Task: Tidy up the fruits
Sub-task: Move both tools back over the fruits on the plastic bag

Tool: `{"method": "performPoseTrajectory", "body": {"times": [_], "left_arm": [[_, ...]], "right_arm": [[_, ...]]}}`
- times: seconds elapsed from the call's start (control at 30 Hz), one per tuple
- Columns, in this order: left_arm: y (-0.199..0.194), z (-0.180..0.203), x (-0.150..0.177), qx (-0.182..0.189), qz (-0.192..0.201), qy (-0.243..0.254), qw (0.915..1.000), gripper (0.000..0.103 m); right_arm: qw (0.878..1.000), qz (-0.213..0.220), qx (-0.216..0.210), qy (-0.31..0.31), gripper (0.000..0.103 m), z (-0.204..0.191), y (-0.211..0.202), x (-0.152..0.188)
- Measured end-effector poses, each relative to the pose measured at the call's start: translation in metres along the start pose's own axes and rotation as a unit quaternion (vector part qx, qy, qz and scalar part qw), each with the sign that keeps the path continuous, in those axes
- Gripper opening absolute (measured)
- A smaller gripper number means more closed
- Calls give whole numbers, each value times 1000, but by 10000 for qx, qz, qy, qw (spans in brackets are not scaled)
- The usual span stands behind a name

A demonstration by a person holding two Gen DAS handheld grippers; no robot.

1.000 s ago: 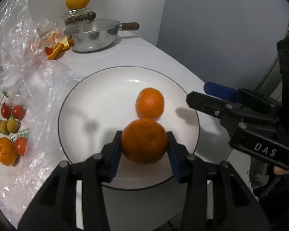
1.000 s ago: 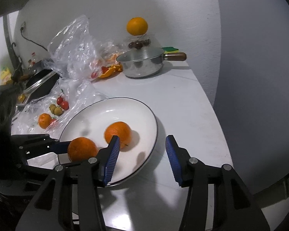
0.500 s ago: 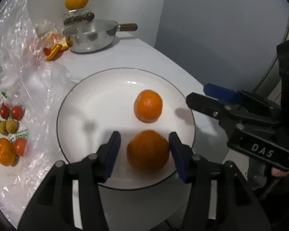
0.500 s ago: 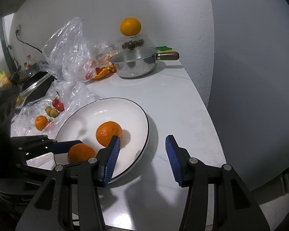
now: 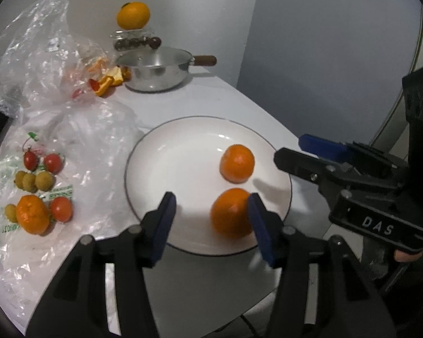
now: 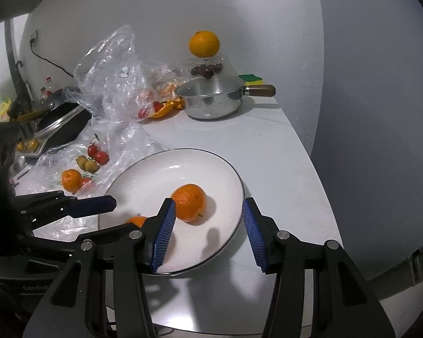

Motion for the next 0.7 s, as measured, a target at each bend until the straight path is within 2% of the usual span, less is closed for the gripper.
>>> {"method": "performPoseTrajectory", "body": {"times": [0.53, 0.7], "left_arm": [[-36, -65, 15, -275, 295, -442, 9982, 54], [-49, -90, 22, -793, 516, -361, 9949, 55]], "right_arm": [[9992, -34, -128, -385, 52, -64, 12, -11], [9984, -70, -185, -529, 52, -90, 19, -12]]}}
Point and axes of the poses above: each gripper's, at about its wrist camera, not at the fingertips, and y roughly the way its jaws point, z to its right, x to its underside, the point moved 7 cm from there along y, roughly the way its jaws point, and after that the axes turned 7 degrees about -x, right-handed, at the moved point
